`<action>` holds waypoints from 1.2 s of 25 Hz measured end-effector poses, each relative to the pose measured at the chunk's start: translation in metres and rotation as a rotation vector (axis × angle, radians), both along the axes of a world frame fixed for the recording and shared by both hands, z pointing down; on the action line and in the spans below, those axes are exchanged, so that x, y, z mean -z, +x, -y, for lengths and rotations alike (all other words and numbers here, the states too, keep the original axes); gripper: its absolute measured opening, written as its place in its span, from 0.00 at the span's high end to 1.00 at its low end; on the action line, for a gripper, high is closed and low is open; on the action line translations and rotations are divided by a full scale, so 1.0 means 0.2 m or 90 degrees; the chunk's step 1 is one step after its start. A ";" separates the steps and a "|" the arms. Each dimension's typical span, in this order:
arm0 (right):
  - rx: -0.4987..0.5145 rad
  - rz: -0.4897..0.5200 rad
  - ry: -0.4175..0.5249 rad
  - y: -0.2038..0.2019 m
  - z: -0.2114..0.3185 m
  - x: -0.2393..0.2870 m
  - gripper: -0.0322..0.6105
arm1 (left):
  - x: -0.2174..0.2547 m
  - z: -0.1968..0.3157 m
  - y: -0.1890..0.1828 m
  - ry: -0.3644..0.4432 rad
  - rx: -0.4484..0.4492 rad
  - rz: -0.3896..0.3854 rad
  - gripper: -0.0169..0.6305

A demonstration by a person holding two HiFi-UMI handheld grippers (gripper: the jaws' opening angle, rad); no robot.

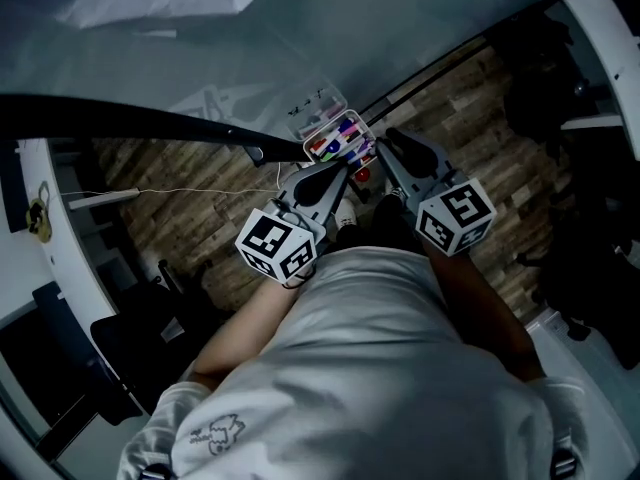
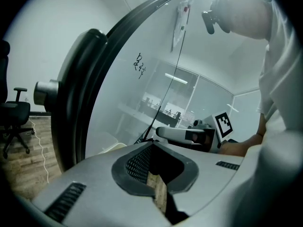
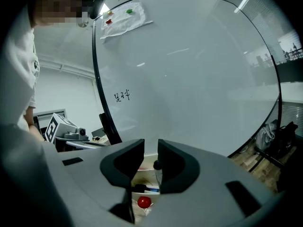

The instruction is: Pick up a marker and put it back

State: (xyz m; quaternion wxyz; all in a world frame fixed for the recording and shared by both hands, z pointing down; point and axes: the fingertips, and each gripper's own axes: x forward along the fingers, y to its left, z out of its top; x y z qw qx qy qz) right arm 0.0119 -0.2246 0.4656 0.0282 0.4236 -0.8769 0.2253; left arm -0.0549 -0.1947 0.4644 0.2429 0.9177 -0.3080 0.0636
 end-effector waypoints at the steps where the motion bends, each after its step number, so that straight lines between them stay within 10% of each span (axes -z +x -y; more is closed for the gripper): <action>1: -0.001 -0.003 0.005 0.00 0.00 0.02 0.83 | 0.02 0.00 0.00 0.007 -0.002 -0.002 0.97; 30: 0.001 -0.082 0.189 -0.21 -0.39 0.52 0.93 | 0.45 -0.24 -0.21 0.161 -0.044 -0.047 0.97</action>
